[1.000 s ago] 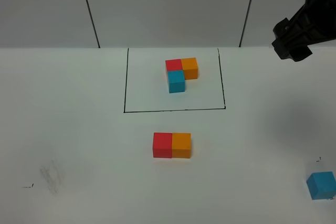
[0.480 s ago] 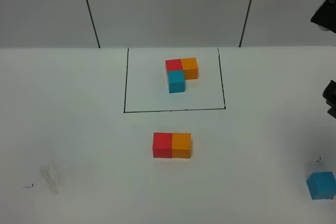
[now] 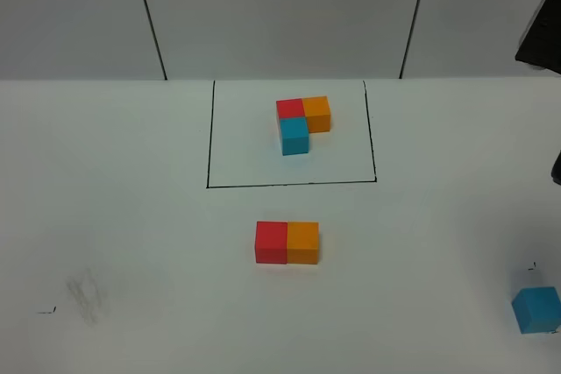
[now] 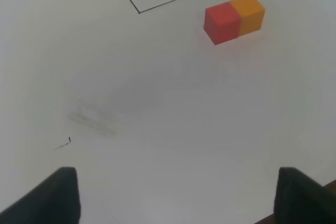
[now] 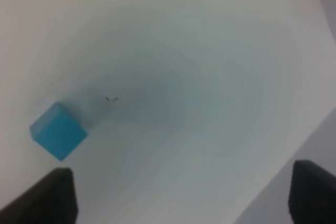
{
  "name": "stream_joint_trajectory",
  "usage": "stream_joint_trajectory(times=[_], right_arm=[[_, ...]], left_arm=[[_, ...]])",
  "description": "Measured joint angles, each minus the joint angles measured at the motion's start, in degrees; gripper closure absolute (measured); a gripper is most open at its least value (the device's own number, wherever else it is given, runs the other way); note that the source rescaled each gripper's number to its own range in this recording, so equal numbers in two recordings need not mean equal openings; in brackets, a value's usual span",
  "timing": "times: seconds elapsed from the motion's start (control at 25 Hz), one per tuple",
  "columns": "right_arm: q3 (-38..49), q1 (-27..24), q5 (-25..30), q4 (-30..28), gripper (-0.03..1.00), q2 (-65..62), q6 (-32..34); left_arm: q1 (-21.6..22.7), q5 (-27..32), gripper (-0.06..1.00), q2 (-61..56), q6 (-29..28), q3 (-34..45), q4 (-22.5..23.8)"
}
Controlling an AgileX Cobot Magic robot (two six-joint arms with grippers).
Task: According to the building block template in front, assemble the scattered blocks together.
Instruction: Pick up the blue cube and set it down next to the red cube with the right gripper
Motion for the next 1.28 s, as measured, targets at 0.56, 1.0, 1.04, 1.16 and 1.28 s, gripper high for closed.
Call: stream_joint_trajectory(times=[0.56,1.0,1.04,1.16,1.28], right_arm=[[0.0,0.0,0.1,10.5,0.24,-5.1,-9.0],[7.2,0.0,-0.2,7.8,0.36,-5.2,-23.6],[9.2,0.0,-0.2,7.7,0.37,-5.2,-23.9],[14.1,0.0,-0.2,7.3,0.44,-5.2,-27.1],[17.3,0.0,-0.2,7.3,0.54,-5.2,-34.5]], left_arm=[[0.0,0.0,0.10,0.0,0.0,0.0,0.0],[0.0,0.0,0.10,0.0,0.0,0.0,0.0],[0.0,0.0,0.10,0.0,0.0,0.0,0.0],[0.0,0.0,0.10,0.0,0.0,0.0,0.0],[0.0,0.0,0.10,0.0,0.0,0.0,0.0]])
